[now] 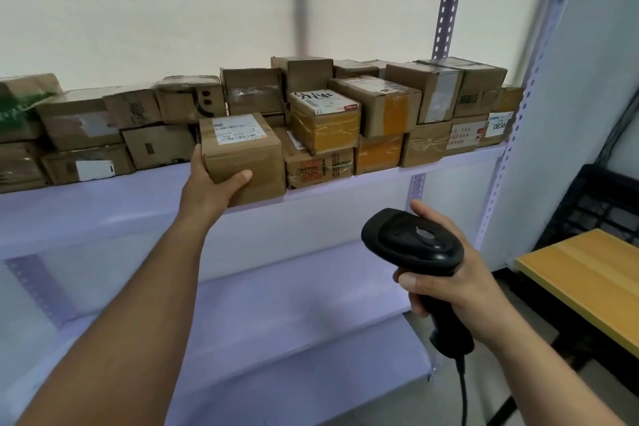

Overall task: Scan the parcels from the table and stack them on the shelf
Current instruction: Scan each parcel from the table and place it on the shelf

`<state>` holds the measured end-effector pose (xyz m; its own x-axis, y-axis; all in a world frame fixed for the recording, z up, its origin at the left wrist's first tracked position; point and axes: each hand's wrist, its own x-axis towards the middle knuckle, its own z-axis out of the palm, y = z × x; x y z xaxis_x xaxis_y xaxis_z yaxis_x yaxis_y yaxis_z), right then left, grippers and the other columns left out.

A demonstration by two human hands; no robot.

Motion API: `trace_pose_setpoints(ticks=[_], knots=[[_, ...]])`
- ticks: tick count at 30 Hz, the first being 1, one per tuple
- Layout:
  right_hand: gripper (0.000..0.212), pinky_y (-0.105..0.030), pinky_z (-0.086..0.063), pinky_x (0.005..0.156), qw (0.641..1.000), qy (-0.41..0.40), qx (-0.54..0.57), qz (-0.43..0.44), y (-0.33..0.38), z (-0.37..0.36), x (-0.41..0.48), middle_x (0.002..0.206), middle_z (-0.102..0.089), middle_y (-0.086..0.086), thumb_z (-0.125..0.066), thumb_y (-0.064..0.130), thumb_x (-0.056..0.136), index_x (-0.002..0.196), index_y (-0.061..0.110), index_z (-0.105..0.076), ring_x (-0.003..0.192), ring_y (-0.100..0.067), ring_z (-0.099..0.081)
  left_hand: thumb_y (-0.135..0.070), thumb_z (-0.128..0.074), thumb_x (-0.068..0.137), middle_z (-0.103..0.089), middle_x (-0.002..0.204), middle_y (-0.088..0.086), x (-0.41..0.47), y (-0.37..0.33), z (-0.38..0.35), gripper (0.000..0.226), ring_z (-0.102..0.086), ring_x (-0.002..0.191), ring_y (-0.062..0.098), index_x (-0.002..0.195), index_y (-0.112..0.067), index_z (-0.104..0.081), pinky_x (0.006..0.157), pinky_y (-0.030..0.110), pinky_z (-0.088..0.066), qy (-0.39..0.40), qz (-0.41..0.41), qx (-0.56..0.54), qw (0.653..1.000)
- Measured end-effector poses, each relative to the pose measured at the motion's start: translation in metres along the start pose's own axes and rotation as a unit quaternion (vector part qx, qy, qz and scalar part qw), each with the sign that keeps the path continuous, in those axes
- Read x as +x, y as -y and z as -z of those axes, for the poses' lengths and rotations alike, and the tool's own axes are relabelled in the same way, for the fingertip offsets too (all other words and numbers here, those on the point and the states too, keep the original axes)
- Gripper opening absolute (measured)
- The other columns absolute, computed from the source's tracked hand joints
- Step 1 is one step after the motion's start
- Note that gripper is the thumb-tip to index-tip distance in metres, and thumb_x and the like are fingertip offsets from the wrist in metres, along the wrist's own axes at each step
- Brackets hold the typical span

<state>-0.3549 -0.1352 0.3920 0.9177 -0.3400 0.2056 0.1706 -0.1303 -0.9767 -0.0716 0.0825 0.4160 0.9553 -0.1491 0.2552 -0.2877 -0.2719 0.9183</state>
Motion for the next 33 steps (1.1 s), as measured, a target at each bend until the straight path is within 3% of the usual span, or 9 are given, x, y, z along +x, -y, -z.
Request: trace_pose_setpoints(ticks=[5, 10, 12, 14, 20, 25, 30, 33], knots=[[0.091, -0.037, -0.05, 0.048, 1.0, -0.006, 0.017, -0.007, -0.005, 0.003, -0.009, 0.088, -0.07, -0.012, -0.077, 0.003, 0.064, 0.138, 0.044, -0.045, 0.051, -0.031, -0.056, -0.035, -0.077, 0.081, -0.046, 0.144, 0.002, -0.004, 0.005, -0.009, 0.084, -0.046, 0.128, 0.021, 0.148, -0.024, -0.026, 0.094, 0.028, -0.039, -0.03, -0.002, -0.016, 0.999], [0.09, -0.037, -0.049, 0.048, 0.999, -0.023, 0.028, -0.01, -0.01, 0.018, -0.023, 0.091, -0.07, -0.008, -0.078, 0.001, 0.064, 0.137, 0.044, -0.047, 0.05, -0.033, -0.055, -0.039, -0.08, 0.076, -0.021, 0.158, 0.007, -0.033, 0.005, -0.026, 0.102, -0.023, 0.145, 0.024, 0.153, -0.022, -0.016, 0.114, 0.042, -0.029, -0.133, -0.018, 0.034, 0.99], [0.09, -0.037, -0.048, 0.049, 0.999, -0.03, 0.03, -0.004, -0.01, 0.03, -0.032, 0.087, -0.069, -0.008, -0.078, 0.001, 0.064, 0.136, 0.045, -0.048, 0.05, -0.033, -0.054, -0.037, -0.08, 0.077, -0.012, 0.16, 0.013, -0.058, 0.006, -0.039, 0.103, -0.012, 0.148, 0.027, 0.153, -0.015, -0.016, 0.116, 0.043, -0.021, -0.178, -0.054, 0.072, 0.98], [0.09, -0.036, -0.048, 0.048, 0.999, -0.038, 0.03, 0.0, -0.009, 0.044, -0.046, 0.085, -0.069, -0.008, -0.078, 0.0, 0.064, 0.136, 0.045, -0.048, 0.048, -0.031, -0.054, -0.033, -0.081, 0.077, -0.012, 0.159, 0.019, -0.088, 0.009, -0.056, 0.099, -0.012, 0.146, 0.031, 0.151, -0.009, -0.02, 0.116, 0.047, -0.021, -0.193, -0.104, 0.091, 0.971], [0.089, -0.034, -0.046, 0.044, 0.997, -0.069, 0.025, 0.007, -0.005, 0.098, -0.098, 0.082, -0.07, -0.009, -0.078, 0.0, 0.065, 0.135, 0.046, -0.047, 0.046, -0.028, -0.054, -0.027, -0.076, 0.082, -0.041, 0.141, 0.01, -0.18, 0.0, -0.127, 0.072, -0.042, 0.13, 0.029, 0.142, -0.013, -0.04, 0.105, 0.053, -0.039, -0.048, -0.143, 0.077, 0.986], [0.091, -0.034, -0.044, 0.043, 0.993, -0.114, 0.031, 0.014, 0.001, 0.148, -0.147, 0.076, -0.056, -0.035, -0.077, -0.002, 0.065, 0.139, 0.041, -0.043, 0.045, -0.028, -0.054, -0.029, -0.076, 0.082, -0.05, 0.133, 0.005, -0.254, -0.035, -0.197, 0.063, -0.048, 0.122, 0.024, 0.137, -0.015, -0.048, 0.101, 0.046, -0.043, 0.058, -0.182, 0.075, 0.979], [0.093, -0.033, -0.047, 0.045, 0.989, -0.145, 0.012, 0.005, 0.01, 0.201, -0.205, 0.077, -0.068, -0.008, -0.081, 0.005, 0.064, 0.138, 0.044, -0.041, 0.047, -0.026, -0.055, -0.032, -0.076, 0.081, -0.05, 0.136, 0.0, -0.313, -0.071, -0.253, 0.063, -0.043, 0.125, 0.018, 0.136, -0.018, -0.05, 0.104, 0.033, -0.036, 0.127, -0.207, 0.079, 0.967], [0.094, -0.036, -0.048, 0.046, 0.986, -0.167, 0.01, 0.01, 0.015, 0.234, -0.241, 0.083, -0.069, -0.005, -0.086, 0.017, 0.059, 0.136, 0.048, -0.043, 0.049, -0.029, -0.056, -0.029, -0.078, 0.081, -0.05, 0.136, 0.002, -0.35, -0.093, -0.283, 0.062, -0.043, 0.125, 0.02, 0.135, -0.015, -0.051, 0.103, 0.031, -0.035, 0.148, -0.232, 0.074, 0.959]])
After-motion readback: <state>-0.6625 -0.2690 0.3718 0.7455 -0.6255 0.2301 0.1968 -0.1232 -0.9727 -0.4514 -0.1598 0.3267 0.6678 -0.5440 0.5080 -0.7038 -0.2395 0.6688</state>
